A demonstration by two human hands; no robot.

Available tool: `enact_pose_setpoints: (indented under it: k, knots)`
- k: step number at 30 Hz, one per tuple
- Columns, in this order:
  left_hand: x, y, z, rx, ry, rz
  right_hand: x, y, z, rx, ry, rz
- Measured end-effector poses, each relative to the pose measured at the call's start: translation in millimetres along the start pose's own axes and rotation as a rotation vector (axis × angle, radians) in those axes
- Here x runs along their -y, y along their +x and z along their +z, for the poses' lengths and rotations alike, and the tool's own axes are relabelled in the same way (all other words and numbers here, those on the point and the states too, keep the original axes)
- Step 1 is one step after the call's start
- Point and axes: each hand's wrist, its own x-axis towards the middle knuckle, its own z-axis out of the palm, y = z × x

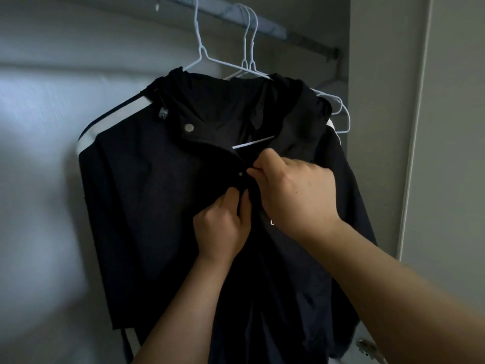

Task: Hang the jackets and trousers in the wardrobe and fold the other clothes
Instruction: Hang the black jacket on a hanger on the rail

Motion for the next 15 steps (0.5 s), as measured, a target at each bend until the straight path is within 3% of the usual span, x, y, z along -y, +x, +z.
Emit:
enact_pose_setpoints:
  k: [6, 12, 15]
  knots:
    - [10, -10, -6, 0.003, 0.013, -0.038, 1, 50, -5, -0.156, 0.117, 0.149]
    - [7, 11, -27, 0.087, 0.051, -0.113, 4, 67, 2, -0.149, 0.135, 0.098]
    - [-1, 40, -35, 0.037, 0.069, -0.14, 3, 67, 7, -0.145, 0.132, 0.089]
